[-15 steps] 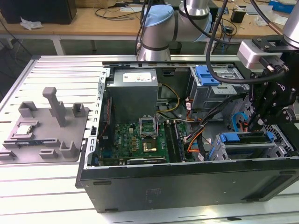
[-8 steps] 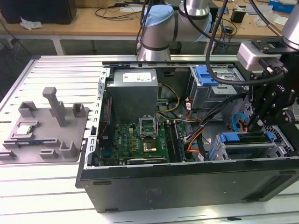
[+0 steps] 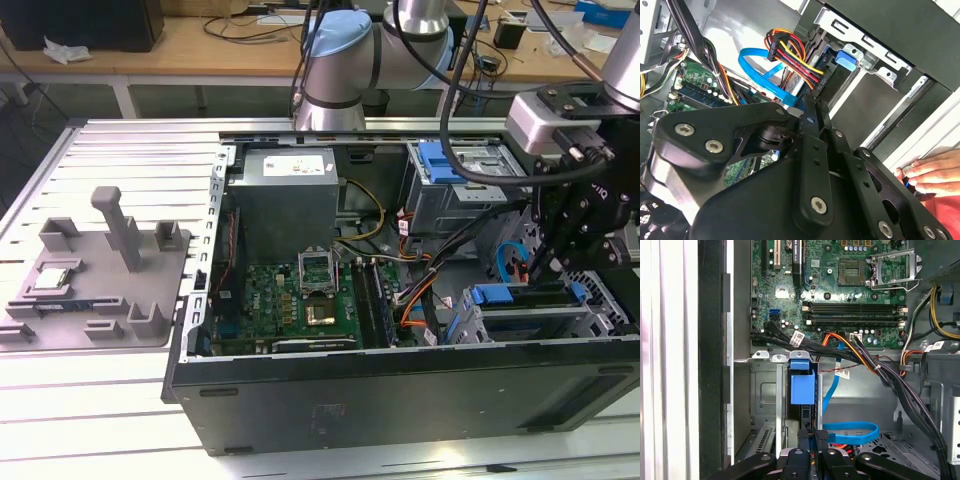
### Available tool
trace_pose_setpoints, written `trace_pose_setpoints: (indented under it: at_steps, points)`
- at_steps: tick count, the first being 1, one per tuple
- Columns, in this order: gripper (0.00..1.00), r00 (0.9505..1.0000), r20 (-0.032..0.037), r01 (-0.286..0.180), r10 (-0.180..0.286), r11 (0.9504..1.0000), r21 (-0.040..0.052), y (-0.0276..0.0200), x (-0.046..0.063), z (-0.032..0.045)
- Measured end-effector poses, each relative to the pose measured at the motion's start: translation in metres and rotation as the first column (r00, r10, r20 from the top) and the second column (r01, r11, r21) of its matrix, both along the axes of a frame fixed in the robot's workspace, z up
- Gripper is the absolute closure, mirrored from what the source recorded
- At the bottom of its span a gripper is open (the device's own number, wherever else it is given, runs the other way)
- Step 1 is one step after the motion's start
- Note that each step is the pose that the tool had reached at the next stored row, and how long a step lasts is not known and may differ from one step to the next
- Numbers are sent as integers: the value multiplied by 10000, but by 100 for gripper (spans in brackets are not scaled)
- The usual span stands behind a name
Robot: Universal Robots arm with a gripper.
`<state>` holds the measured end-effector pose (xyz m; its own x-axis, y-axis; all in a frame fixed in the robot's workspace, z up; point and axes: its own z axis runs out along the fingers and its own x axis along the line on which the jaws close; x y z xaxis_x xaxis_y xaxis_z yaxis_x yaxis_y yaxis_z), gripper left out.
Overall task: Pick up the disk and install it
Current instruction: 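Insert the second disk wire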
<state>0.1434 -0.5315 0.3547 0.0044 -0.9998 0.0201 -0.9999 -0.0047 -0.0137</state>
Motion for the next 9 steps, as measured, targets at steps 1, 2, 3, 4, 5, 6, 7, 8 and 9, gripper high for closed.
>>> trace_pose_setpoints:
  at_steps: [1, 2, 3, 4, 5, 6, 7, 8, 9]
  points:
    - [84, 10000, 0, -1, 1, 10000, 0, 0, 1, -3]
    - [84, 10000, 0, -1, 1, 10000, -1, 0, 1, -4]
    - [84, 10000, 0, -1, 1, 10000, 0, 0, 2, -6]
    - [84, 10000, 0, -2, 2, 10000, 0, 0, 3, -9]
    - [84, 10000, 1, -2, 2, 10000, 0, 0, 4, -11]
    - [84, 10000, 0, -2, 2, 10000, 0, 0, 4, -12]
    - [84, 10000, 0, -2, 2, 10000, 0, 0, 4, -14]
    - [84, 10000, 0, -2, 2, 10000, -1, 0, 5, -16]
    - [84, 10000, 0, -2, 2, 10000, 0, 0, 4, -19]
